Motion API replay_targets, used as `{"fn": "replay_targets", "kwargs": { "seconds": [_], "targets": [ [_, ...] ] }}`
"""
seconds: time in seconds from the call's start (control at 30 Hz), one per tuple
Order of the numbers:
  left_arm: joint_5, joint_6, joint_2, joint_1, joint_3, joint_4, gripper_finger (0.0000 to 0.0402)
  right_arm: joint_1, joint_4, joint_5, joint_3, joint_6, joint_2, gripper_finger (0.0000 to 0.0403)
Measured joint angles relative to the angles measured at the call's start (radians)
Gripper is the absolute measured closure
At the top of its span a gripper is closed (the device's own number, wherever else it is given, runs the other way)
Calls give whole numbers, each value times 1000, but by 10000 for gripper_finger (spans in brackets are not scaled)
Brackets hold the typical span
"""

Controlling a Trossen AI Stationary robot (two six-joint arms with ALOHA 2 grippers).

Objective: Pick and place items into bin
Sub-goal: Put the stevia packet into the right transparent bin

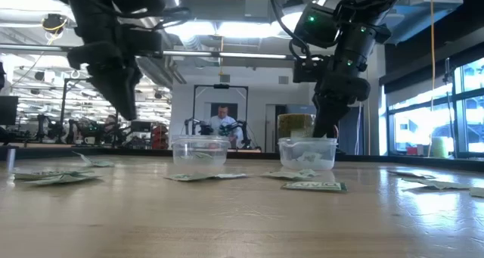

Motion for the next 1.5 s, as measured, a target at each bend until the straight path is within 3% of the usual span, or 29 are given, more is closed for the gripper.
{"fn": "replay_targets", "kwargs": {
  "seconds": [0.27,0.47,0.67,0.87,1.13,1.27,1.5],
  "targets": [
    [96,-9,0,0,-14,-34,286,0,-1,0,0,2,0,306],
    [91,-44,0,-25,-62,-76,285,0,-4,0,0,3,0,293],
    [45,-23,0,-109,-87,-110,287,0,-4,0,0,0,0,293],
    [-122,-21,7,-204,-88,-109,287,0,5,0,0,0,0,293],
    [-161,-22,75,-293,-88,-111,286,0,6,1,0,0,0,293],
    [-222,-22,142,-306,-88,-112,285,0,12,1,0,0,0,292],
    [-226,-15,251,-306,-88,-117,285,0,13,1,0,0,0,292]
  ]
}}
